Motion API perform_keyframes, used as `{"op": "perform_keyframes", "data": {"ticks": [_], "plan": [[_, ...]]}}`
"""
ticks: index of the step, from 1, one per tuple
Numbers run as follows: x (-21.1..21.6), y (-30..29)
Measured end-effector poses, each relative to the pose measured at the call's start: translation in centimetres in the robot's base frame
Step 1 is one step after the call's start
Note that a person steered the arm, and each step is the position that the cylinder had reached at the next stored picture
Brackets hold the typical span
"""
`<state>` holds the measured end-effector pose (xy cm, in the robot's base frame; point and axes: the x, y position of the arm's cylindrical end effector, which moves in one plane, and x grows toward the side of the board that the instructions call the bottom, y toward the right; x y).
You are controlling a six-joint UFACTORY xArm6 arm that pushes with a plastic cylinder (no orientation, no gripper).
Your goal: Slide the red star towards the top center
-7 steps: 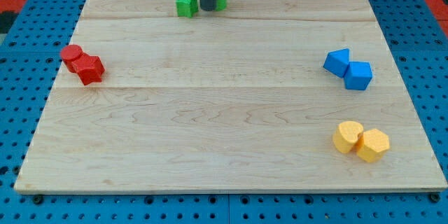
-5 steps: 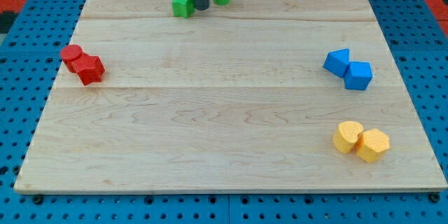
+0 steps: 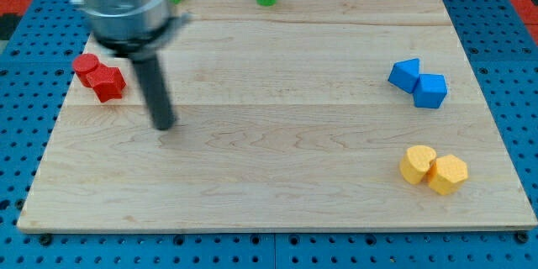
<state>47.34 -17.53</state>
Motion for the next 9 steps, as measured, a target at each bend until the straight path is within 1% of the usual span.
{"op": "perform_keyframes", "data": {"ticks": [1,2,4,5,6,7,8,9], "plan": [[-4.7,-9.2],[-5.7,-8.9],[-15.7,-5.9],[-15.8,0.0],[-12.5,2.3],[-13.0,4.3],[-16.7,11.4],[-13.3,12.7]]}}
